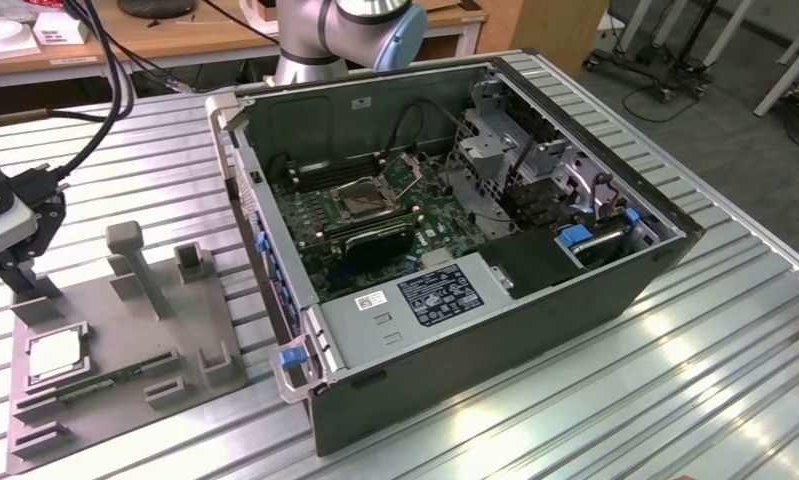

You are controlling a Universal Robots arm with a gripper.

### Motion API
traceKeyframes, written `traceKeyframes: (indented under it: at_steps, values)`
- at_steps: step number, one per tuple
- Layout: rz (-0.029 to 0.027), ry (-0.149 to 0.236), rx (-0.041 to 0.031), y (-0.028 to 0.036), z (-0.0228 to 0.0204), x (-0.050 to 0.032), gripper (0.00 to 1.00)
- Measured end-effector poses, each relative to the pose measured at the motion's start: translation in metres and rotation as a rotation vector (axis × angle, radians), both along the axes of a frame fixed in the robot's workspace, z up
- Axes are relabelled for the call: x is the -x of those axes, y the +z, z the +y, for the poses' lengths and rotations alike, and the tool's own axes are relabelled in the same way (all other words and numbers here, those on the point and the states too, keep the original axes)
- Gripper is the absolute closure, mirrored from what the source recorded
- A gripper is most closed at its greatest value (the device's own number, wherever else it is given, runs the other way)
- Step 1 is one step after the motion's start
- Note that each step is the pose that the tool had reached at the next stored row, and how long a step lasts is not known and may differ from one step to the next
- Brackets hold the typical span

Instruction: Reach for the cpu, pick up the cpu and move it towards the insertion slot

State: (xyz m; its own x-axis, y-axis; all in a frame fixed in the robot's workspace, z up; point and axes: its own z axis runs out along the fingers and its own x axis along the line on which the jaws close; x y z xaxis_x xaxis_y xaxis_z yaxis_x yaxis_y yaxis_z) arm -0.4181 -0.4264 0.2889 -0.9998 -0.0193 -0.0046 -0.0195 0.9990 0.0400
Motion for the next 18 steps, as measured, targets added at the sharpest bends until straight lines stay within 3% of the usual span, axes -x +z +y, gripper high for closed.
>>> traceKeyframes:
  at_steps: [12, 18]
  values:
    - [-0.0001, 0.000, -0.0001, -0.0053, -0.0014, 0.0000, 0.89]
    - [0.0000, 0.000, 0.0000, -0.0071, -0.0046, 0.0001, 0.89]
